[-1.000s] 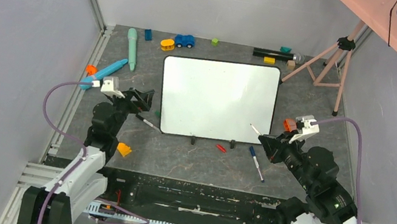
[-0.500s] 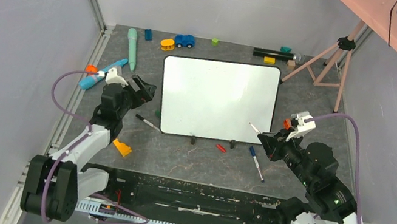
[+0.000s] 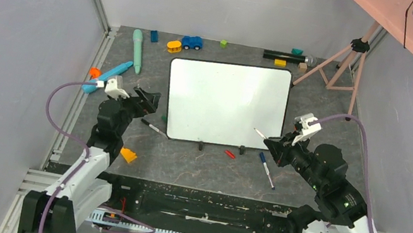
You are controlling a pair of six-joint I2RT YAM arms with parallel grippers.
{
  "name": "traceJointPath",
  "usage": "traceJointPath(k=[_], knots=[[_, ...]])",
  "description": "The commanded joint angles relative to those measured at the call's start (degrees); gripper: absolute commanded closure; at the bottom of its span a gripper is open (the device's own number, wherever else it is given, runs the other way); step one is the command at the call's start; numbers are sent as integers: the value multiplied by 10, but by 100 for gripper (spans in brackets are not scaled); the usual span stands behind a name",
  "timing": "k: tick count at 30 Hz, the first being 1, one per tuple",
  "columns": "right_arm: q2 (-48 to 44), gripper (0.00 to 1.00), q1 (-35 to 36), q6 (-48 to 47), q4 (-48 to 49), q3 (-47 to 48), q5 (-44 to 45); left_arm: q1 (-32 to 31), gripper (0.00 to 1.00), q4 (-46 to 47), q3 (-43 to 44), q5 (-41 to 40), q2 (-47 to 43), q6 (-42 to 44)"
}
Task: Write a sentence on the whiteboard
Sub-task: Hold the whiteboard on the whiteboard stand.
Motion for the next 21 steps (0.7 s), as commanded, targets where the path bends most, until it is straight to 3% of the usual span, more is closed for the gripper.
traceJointPath(k=[1,8,13,21], knots=[[8,100,1,-15,35,17,-14,-1,0,67,-18,41,14,85],[14,100,0,-18,35,16,-21,-3,0,123,-6,121,91,102],[11,100,1,-18,38,8,-17,-3,0,144,-8,174,97,112],[12,100,0,-15,45,2,-21,-2,0,118,-9,181,92,133]])
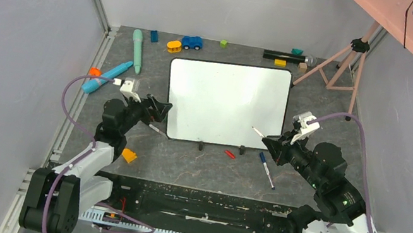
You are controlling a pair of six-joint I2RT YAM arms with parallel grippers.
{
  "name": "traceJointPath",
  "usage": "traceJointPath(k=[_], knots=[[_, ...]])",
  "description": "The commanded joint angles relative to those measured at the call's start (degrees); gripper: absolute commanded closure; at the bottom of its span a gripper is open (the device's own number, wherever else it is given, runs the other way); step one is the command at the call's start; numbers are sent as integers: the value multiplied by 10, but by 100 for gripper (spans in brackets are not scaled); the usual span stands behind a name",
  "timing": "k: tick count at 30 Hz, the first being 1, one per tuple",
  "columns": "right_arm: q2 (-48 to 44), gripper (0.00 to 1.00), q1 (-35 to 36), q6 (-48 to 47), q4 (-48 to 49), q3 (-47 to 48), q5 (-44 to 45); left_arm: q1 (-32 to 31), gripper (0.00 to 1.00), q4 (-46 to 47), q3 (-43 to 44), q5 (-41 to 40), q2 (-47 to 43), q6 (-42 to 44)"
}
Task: Write a sentence on the whiteboard
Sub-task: Hold the whiteboard on the whiteboard stand.
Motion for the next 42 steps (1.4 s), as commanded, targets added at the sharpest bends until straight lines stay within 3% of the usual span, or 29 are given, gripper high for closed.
traceJointPath(k=[1,10,21,24,30,36,42], knots=[[-3,100,1,-5,27,1,-8,-1,0,13,16,31,0,38],[-7,100,1,0,29,-6,-8,-1,0,11,49,91,35,38],[-7,100,1,6,32,-12,-19,-1,0,41,2,62,-21,33],[-6,100,1,9,35,-16,-23,-1,0,5,8,37,-32,30],[5,100,1,13,45,-16,-31,3,0,9,87,184,94,47],[7,100,1,13,46,-13,-33,73,0,173,93,315,205,-44],[7,100,1,11,45,-16,-32,98,0,250,105,386,254,-91]])
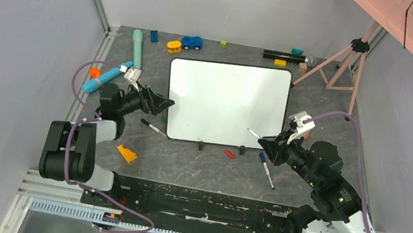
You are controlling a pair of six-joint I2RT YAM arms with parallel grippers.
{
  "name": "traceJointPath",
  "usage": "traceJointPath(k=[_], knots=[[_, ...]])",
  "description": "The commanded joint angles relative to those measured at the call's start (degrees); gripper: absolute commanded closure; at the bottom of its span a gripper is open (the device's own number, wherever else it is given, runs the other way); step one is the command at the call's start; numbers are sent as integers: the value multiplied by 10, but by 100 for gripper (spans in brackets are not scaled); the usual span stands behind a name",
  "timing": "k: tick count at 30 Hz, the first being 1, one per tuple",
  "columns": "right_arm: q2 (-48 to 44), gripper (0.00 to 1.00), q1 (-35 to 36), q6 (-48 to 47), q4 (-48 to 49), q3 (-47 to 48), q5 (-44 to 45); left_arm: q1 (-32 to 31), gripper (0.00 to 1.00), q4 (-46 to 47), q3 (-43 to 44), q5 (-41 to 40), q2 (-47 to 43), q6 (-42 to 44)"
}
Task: Write a sentence on the whiteboard
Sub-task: Hold the whiteboard on the whiteboard stand.
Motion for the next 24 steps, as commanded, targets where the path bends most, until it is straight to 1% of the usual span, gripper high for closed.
traceJointPath(k=[1,6,10,13,14,15,16,18,24], knots=[[0,100,0,3,24,2,-6,5,0,126,18,89,28,-62],[2,100,0,1,24,9,-7,23,1,249,-2,111,59,-125],[3,100,1,2,20,12,5,26,4,285,17,135,104,-163],[4,100,1,1,21,14,7,46,6,383,13,140,148,-231],[6,100,1,2,21,15,7,55,9,413,11,141,163,-247],[7,100,0,1,22,15,7,60,14,416,15,144,173,-256],[7,100,1,2,23,15,6,62,14,417,25,150,186,-263],[8,100,1,2,27,14,5,62,14,417,39,160,202,-271],[15,100,1,2,31,19,2,61,11,417,47,164,213,-270]])
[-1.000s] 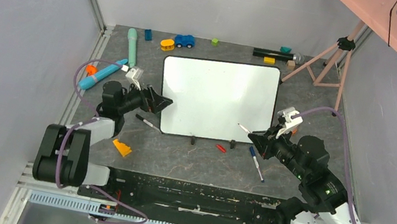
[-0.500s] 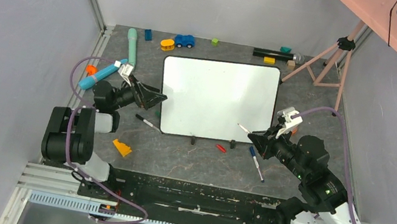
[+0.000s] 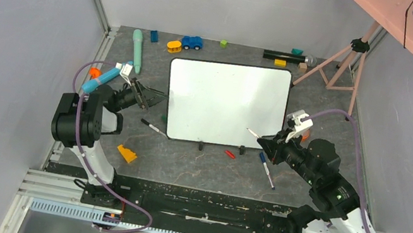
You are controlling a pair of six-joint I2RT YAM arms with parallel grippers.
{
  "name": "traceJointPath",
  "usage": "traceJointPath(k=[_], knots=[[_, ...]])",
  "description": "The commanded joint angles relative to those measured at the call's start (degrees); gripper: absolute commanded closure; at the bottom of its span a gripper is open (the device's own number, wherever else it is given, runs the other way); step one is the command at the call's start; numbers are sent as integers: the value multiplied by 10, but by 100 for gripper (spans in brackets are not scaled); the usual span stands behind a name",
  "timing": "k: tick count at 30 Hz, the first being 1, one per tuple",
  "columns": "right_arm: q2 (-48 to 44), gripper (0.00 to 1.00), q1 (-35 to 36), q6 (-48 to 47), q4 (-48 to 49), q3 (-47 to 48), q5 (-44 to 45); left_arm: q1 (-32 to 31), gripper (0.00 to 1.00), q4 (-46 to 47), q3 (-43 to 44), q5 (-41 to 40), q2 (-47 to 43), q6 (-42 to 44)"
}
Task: Write a sentence on the whiteboard
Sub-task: Hold the whiteboard on the whiteboard stand.
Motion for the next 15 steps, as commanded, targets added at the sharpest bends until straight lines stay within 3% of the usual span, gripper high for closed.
traceJointPath(k=[1,13,15], knots=[[3,100,1,2,26,19,0,-2,12,65,21,28,10,-27],[-2,100,0,2,32,14,2,-58,13,65,63,62,46,-16],[-5,100,1,5,33,12,2,-63,20,65,67,62,55,-16]])
